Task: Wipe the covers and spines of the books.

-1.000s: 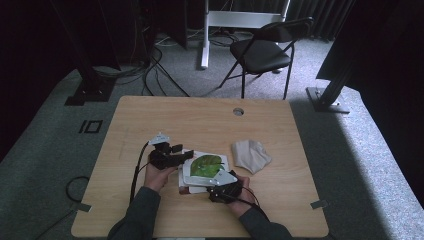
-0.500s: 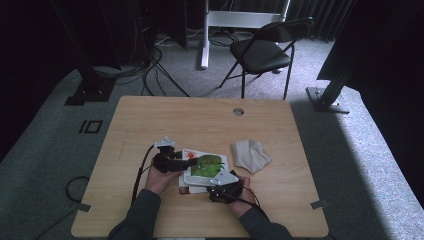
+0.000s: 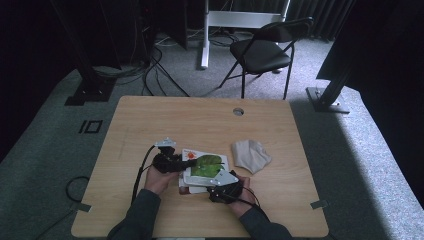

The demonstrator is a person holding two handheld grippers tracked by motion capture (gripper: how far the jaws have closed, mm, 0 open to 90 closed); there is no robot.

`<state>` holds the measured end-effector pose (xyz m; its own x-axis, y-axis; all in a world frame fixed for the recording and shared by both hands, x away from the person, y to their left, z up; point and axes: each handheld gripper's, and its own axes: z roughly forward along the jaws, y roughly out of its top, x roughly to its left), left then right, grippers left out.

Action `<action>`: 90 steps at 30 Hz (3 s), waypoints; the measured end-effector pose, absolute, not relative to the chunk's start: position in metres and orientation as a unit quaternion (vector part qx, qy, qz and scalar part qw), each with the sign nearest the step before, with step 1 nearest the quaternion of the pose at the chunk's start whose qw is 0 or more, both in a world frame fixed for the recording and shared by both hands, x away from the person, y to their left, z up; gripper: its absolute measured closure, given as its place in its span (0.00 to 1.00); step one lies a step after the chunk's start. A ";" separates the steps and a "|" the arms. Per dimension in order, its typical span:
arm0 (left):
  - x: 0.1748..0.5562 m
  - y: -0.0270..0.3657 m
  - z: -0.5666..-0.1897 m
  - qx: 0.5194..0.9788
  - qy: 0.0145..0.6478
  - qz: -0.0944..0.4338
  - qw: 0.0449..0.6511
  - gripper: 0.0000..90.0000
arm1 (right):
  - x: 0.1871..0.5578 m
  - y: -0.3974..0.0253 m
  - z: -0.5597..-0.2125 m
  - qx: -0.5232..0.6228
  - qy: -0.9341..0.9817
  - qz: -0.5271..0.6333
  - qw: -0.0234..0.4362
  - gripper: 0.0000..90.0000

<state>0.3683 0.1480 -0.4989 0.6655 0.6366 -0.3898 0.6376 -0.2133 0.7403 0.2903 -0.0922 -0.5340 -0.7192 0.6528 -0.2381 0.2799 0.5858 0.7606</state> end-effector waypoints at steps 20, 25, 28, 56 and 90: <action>0.371 0.148 -0.494 0.786 0.390 -0.012 0.479 0.64 | 0.290 -0.123 -0.520 0.271 0.872 0.370 0.171 0.25; 0.369 0.148 -0.491 0.791 0.374 -0.007 0.484 0.65 | 0.293 -0.137 -0.510 0.273 0.867 0.379 0.173 0.25; 0.367 0.148 -0.489 0.791 0.365 -0.006 0.491 0.69 | 0.296 -0.145 -0.507 0.283 0.863 0.378 0.180 0.26; 0.350 0.153 -0.478 0.794 0.287 -0.008 0.536 0.82 | 0.348 -0.179 -0.517 0.387 0.819 0.383 0.180 0.89; 0.337 0.159 -0.487 0.805 0.215 0.026 0.553 0.89 | 0.351 -0.205 -0.503 0.352 0.785 0.495 0.120 0.92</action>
<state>0.3372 0.1588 -0.4873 0.9065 0.3747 -0.1946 0.3163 -0.2972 0.9009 0.3509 -0.2050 -0.5029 -0.7237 0.6713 0.1601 0.4340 0.2623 0.8619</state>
